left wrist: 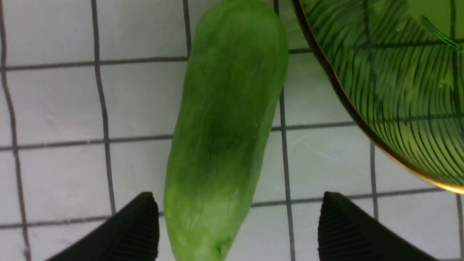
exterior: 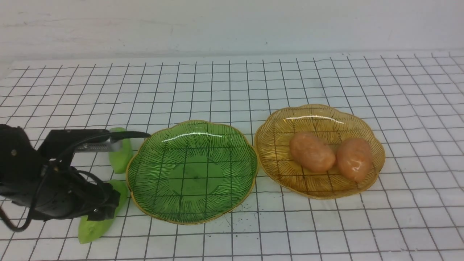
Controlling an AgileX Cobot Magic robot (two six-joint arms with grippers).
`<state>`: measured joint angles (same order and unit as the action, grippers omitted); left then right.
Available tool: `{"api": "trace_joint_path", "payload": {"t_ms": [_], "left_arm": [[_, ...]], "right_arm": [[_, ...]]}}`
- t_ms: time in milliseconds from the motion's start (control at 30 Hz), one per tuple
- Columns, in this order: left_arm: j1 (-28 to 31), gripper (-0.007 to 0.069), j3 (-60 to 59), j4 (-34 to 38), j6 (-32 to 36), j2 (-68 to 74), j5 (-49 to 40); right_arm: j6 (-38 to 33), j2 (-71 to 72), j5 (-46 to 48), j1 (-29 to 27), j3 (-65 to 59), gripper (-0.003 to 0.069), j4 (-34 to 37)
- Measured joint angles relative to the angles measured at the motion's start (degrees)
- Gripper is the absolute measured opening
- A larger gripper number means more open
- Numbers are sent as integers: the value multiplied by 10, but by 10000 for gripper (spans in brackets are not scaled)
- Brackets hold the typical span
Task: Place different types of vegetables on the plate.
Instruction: 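Put the green cucumber next to the left plate into that plate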
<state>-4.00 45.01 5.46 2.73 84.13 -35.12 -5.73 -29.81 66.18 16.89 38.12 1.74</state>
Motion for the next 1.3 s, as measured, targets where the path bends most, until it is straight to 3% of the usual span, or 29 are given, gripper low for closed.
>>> {"api": "trace_joint_path", "payload": {"t_ms": [500, 567, 767, 1200, 1300], "left_arm": [[0, 517, 7, -1, 19, 101, -18], [0, 477, 8, -6, 18, 101, -33], [0, 236, 33, -60, 2, 101, -104], [0, 234, 162, -162, -53, 55, -279], [-3, 234, 233, -138, -87, 15, -309]], "right_arm": [[-5, 11, 5, 0, -4, -14, -2], [-5, 11, 5, 0, -4, -14, -2], [-5, 11, 5, 0, -4, -14, -2], [-5, 11, 4, 0, -4, -14, -2], [-5, 11, 4, 0, -4, -15, -2]]}}
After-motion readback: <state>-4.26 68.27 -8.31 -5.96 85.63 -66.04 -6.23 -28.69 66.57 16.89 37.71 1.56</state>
